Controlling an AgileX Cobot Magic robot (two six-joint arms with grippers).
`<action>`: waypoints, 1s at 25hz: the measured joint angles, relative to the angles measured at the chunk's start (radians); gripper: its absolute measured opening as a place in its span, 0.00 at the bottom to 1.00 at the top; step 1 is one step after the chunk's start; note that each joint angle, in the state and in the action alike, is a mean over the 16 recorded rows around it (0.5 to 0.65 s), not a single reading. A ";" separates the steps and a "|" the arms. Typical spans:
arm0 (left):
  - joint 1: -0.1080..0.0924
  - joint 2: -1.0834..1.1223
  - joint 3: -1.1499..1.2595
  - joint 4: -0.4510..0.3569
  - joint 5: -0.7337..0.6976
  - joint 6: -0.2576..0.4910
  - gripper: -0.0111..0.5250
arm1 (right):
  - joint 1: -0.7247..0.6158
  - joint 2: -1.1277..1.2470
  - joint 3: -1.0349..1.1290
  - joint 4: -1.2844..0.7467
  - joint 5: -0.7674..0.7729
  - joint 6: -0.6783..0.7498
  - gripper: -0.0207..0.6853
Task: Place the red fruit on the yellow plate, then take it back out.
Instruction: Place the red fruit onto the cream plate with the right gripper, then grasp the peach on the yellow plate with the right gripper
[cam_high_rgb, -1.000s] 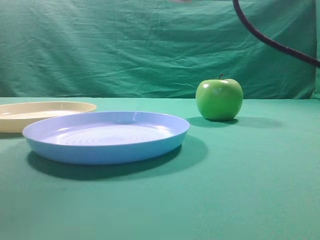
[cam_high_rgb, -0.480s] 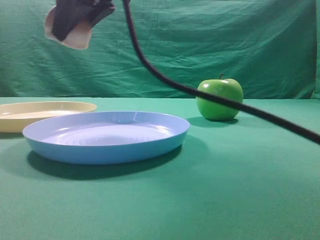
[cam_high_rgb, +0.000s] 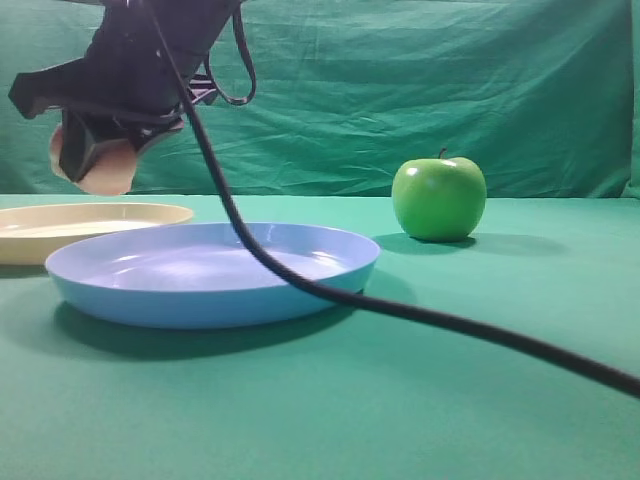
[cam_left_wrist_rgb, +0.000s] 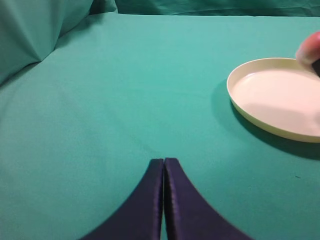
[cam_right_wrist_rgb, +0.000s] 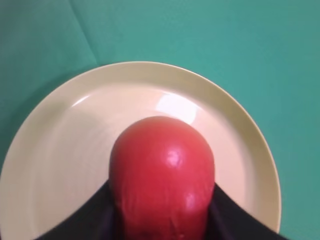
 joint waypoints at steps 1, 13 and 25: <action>0.000 0.000 0.000 0.000 0.000 0.000 0.02 | -0.004 -0.007 0.000 0.001 0.014 0.001 0.84; 0.000 0.000 0.000 0.000 0.000 0.000 0.02 | -0.133 -0.245 0.000 -0.001 0.326 0.072 0.37; 0.000 0.000 0.000 0.000 0.000 0.000 0.02 | -0.256 -0.613 0.137 -0.012 0.466 0.175 0.03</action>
